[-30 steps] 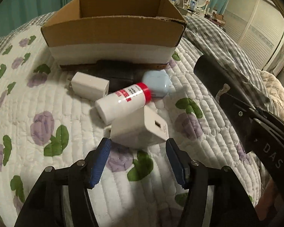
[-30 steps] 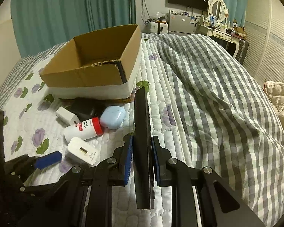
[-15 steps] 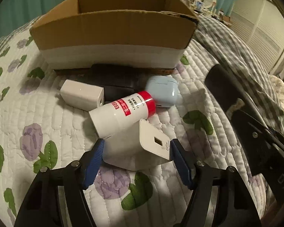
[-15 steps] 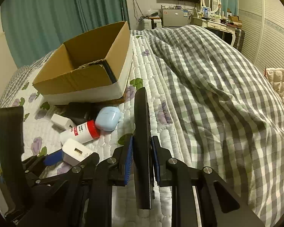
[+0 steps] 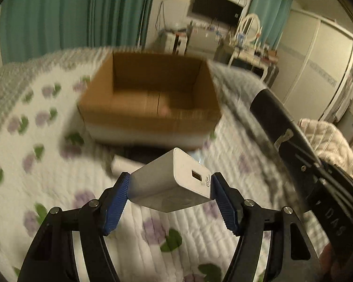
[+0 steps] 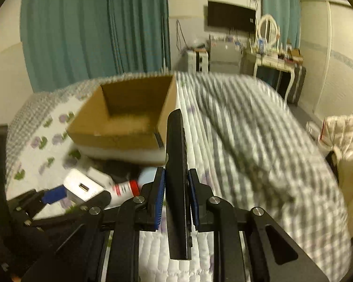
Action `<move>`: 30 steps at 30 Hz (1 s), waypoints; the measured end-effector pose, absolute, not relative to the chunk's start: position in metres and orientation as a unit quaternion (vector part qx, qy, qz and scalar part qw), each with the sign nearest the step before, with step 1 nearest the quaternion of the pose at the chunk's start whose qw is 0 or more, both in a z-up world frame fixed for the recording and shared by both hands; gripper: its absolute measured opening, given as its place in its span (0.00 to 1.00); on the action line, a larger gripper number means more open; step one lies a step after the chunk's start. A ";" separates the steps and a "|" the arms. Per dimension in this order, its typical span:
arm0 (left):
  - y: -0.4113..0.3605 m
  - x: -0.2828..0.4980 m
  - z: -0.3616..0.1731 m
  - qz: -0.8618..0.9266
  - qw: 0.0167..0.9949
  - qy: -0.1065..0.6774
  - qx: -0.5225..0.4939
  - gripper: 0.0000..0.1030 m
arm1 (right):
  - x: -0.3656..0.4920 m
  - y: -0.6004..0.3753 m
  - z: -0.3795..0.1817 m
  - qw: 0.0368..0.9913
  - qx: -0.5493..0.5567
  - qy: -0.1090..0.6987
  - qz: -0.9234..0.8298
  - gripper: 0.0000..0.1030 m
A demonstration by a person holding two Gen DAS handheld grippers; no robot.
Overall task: Organize rigid objects
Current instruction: 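Lower the charger and remote into the box and open both tools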
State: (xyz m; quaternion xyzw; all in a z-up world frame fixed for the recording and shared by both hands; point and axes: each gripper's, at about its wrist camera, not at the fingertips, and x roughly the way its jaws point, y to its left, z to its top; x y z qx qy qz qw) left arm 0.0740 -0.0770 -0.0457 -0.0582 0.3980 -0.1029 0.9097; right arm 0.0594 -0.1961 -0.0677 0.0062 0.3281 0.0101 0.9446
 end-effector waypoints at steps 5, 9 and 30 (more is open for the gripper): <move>-0.074 0.103 0.012 -0.104 0.929 0.353 -0.041 0.69 | 0.068 -0.189 -0.019 0.959 0.004 0.282 0.023 0.18; -0.068 0.129 0.035 -0.095 0.936 0.337 -0.029 0.69 | 0.090 -0.178 0.001 0.962 0.008 0.269 0.043 0.18; -0.071 0.279 -0.054 -0.103 0.918 0.379 0.052 0.71 | 0.247 -0.162 -0.070 0.948 0.024 0.311 0.064 0.18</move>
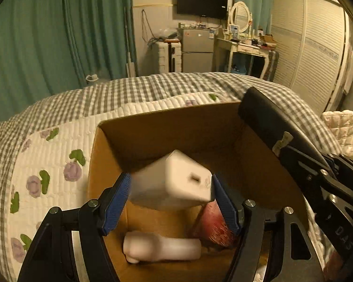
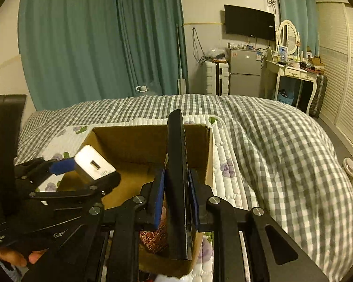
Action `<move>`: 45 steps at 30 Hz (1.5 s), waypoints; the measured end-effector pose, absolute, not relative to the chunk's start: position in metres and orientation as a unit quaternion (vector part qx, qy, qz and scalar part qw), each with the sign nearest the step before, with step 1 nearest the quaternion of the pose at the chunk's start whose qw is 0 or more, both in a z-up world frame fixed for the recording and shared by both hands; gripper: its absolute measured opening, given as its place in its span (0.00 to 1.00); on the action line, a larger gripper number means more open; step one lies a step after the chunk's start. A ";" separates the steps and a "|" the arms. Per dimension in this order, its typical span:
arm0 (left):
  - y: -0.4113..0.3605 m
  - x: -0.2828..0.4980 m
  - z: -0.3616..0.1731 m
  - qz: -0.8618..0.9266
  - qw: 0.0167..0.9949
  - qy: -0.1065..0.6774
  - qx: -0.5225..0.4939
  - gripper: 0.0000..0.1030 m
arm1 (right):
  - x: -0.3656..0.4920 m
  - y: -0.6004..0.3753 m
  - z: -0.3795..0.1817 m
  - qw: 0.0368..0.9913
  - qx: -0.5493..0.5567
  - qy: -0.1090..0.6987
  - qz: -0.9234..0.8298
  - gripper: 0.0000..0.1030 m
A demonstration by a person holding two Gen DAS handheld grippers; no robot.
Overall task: Organize rigid objects
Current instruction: 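Lower the charger and remote into the box and open both tools, then grasp the red-capped white bottle with the right tool while the left grasps the white power bank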
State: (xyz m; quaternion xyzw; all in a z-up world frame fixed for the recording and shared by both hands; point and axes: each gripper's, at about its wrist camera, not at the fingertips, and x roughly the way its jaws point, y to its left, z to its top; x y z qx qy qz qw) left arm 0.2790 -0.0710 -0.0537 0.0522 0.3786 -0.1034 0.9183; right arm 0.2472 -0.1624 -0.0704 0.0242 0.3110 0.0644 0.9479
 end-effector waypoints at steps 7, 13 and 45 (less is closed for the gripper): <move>-0.055 0.274 -0.027 -0.083 0.933 0.348 0.039 0.84 | 0.257 -0.165 -0.078 0.946 0.030 0.314 0.075 0.18; -0.040 0.242 0.006 -0.074 0.940 0.332 0.027 0.92 | 0.251 -0.161 -0.068 0.944 0.046 0.315 0.092 0.42; 0.005 0.133 -0.115 -0.007 0.912 0.406 0.047 1.00 | 0.134 -0.099 -0.182 0.885 -0.034 0.449 0.123 0.95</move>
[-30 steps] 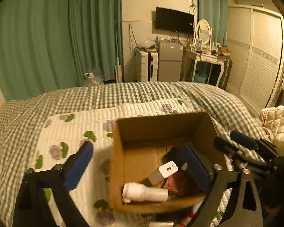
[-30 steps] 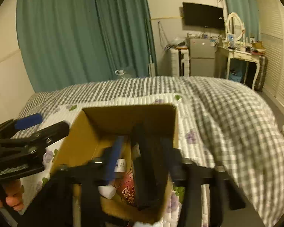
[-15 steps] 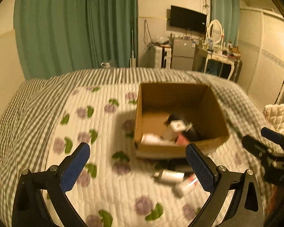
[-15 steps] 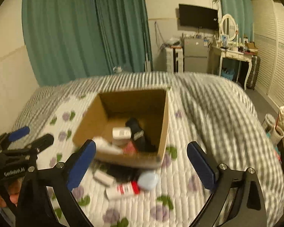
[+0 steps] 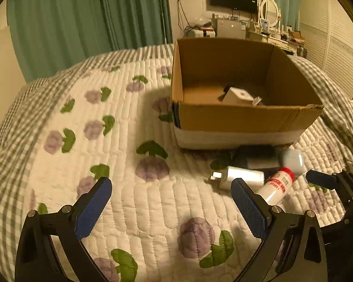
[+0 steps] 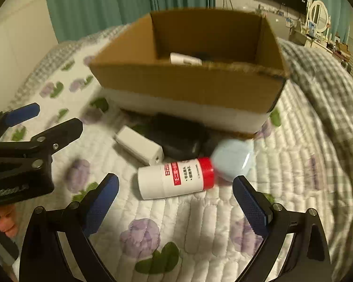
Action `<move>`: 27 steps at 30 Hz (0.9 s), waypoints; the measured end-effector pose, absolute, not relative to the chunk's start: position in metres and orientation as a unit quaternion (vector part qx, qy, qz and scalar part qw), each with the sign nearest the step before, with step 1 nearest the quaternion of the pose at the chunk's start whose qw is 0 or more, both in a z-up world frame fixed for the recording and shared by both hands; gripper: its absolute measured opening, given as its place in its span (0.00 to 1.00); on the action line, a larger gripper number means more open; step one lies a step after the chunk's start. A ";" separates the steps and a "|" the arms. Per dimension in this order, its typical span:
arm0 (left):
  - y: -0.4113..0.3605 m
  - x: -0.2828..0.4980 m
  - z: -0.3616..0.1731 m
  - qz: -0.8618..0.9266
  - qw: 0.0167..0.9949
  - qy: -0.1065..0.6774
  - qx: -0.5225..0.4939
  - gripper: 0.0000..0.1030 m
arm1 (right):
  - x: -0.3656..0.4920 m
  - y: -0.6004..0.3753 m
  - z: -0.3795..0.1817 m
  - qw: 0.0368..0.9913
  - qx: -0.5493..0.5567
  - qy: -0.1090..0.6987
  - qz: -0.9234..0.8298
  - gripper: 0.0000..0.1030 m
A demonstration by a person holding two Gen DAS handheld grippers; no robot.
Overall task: Organize rigid objects
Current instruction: 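Grasp the red-capped white bottle with the right tool while the left grasps the white power bank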
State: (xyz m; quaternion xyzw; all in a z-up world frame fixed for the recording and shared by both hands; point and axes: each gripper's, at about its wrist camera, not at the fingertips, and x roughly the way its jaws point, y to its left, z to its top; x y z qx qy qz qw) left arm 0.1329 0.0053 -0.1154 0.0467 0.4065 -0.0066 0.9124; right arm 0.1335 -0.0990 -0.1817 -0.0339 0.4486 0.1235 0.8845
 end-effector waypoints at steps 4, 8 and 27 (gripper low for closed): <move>0.015 0.137 -0.126 0.014 0.906 0.421 0.050 1.00 | 0.147 -0.096 -0.196 0.880 -0.036 0.460 0.114 0.95; 0.032 0.140 -0.132 0.025 0.899 0.437 0.010 1.00 | 0.157 -0.093 -0.206 0.879 -0.022 0.463 0.114 0.82; -0.046 0.141 -0.141 -0.051 0.890 0.448 0.067 1.00 | 0.150 -0.162 -0.147 0.922 0.033 0.383 0.038 0.78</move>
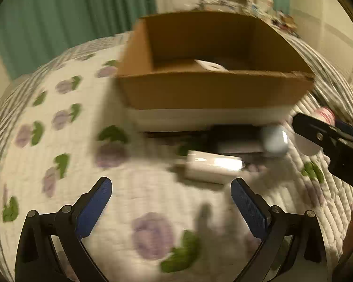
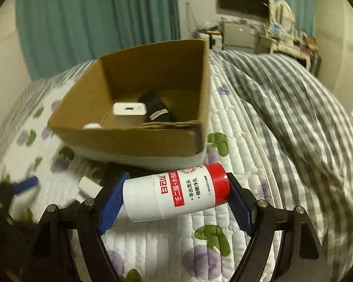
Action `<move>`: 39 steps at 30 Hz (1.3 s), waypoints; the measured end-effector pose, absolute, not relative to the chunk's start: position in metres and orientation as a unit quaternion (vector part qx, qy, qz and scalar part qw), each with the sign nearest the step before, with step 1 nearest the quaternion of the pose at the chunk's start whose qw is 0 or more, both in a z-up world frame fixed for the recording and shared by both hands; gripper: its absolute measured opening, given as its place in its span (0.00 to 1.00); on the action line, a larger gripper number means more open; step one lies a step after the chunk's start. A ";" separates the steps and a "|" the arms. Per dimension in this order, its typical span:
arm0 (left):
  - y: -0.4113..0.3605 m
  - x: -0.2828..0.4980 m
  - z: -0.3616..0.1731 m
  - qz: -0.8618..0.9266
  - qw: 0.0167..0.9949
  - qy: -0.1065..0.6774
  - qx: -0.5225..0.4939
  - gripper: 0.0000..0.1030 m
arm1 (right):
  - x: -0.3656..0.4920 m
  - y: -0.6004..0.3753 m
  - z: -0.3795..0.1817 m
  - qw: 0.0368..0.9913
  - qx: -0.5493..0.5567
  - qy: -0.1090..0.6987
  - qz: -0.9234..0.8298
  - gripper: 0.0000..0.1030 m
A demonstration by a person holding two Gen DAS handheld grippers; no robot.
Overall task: Organize rigid objects
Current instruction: 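Grasp the red-capped white bottle with the right tool while the left grasps the white power bank, then carry the bottle and power bank over the box and release them inside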
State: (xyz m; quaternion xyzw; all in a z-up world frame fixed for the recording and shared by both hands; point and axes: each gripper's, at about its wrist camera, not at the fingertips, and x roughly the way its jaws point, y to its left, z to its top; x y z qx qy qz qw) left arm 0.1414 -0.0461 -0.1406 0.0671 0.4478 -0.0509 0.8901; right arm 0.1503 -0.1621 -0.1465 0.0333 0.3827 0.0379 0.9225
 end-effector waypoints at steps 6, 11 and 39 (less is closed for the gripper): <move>-0.065 0.158 -0.148 -0.078 0.884 0.458 0.058 0.98 | 0.157 -0.176 -0.158 0.915 0.055 0.398 0.025 0.78; -0.069 0.176 -0.159 -0.074 0.877 0.473 0.042 0.72 | 0.158 -0.181 -0.164 0.913 0.061 0.402 0.024 0.78; -0.030 0.122 -0.045 -0.061 0.920 0.387 0.000 0.67 | 0.117 -0.171 -0.077 0.934 0.026 0.354 0.029 0.78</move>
